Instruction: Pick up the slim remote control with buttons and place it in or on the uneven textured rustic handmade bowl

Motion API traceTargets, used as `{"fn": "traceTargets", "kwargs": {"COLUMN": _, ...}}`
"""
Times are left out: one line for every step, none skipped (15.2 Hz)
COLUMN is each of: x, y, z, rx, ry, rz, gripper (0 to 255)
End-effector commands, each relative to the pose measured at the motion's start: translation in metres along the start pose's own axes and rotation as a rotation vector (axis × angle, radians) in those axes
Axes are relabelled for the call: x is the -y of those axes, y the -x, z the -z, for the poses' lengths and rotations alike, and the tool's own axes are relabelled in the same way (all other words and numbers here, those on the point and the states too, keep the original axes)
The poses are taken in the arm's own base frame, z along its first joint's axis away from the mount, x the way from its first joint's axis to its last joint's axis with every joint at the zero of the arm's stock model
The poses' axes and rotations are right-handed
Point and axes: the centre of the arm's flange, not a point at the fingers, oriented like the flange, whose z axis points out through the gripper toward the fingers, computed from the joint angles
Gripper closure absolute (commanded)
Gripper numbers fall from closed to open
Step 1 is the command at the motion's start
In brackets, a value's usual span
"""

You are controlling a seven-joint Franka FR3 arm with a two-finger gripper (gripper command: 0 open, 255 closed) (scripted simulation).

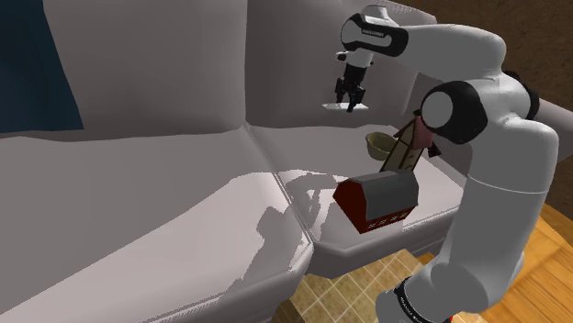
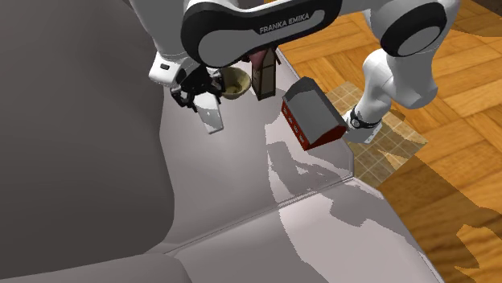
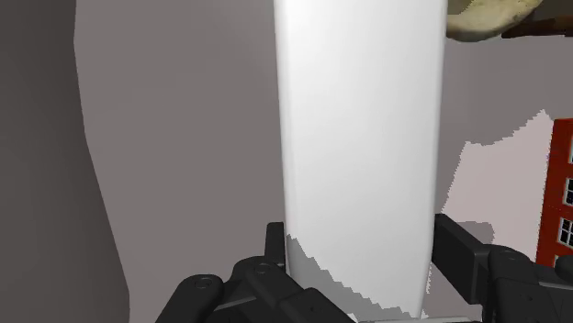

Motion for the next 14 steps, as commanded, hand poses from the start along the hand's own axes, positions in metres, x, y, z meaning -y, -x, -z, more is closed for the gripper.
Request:
{"fn": "traceTargets", "kwargs": {"x": 0.012, "y": 0.022, "z": -0.003, "rx": 0.000, "ry": 0.000, "rz": 0.001, "gripper": 255}}
{"fn": "traceTargets", "kwargs": {"x": 0.018, "y": 0.033, "z": -0.004, "rx": 0.000, "ry": 0.000, "rz": 0.001, "gripper": 255}}
{"fn": "traceTargets", "kwargs": {"x": 0.025, "y": 0.044, "z": -0.004, "rx": 0.000, "ry": 0.000, "rz": 0.001, "gripper": 255}}
{"fn": "traceTargets", "kwargs": {"x": 0.032, "y": 0.055, "z": -0.005, "rx": 0.000, "ry": 0.000, "rz": 0.001, "gripper": 255}}
{"fn": "traceTargets", "kwargs": {"x": 0.039, "y": 0.067, "z": -0.006, "rx": 0.000, "ry": 0.000, "rz": 0.001, "gripper": 255}}
{"fn": "traceTargets", "kwargs": {"x": 0.046, "y": 0.078, "z": -0.007, "rx": 0.000, "ry": 0.000, "rz": 0.001, "gripper": 255}}
{"fn": "traceTargets", "kwargs": {"x": 0.053, "y": 0.089, "z": -0.007, "rx": 0.000, "ry": 0.000, "rz": 0.001, "gripper": 255}}
{"fn": "traceTargets", "kwargs": {"x": 0.060, "y": 0.100, "z": -0.008, "rx": 0.000, "ry": 0.000, "rz": 0.001, "gripper": 255}}
{"fn": "traceTargets", "kwargs": {"x": 0.066, "y": 0.112, "z": -0.009, "rx": 0.000, "ry": 0.000, "rz": 0.001, "gripper": 255}}
{"fn": "traceTargets", "kwargs": {"x": 0.073, "y": 0.123, "z": -0.010, "rx": 0.000, "ry": 0.000, "rz": 0.001, "gripper": 255}}
{"fn": "traceTargets", "kwargs": {"x": 0.080, "y": 0.134, "z": -0.011, "rx": 0.000, "ry": 0.000, "rz": 0.001, "gripper": 255}}
{"fn": "traceTargets", "kwargs": {"x": 0.087, "y": 0.145, "z": -0.011, "rx": 0.000, "ry": 0.000, "rz": 0.001, "gripper": 255}}
{"fn": "traceTargets", "kwargs": {"x": 0.094, "y": 0.157, "z": -0.012, "rx": 0.000, "ry": 0.000, "rz": 0.001, "gripper": 255}}
{"fn": "traceTargets", "kwargs": {"x": 0.101, "y": 0.168, "z": -0.013, "rx": 0.000, "ry": 0.000, "rz": 0.001, "gripper": 255}}
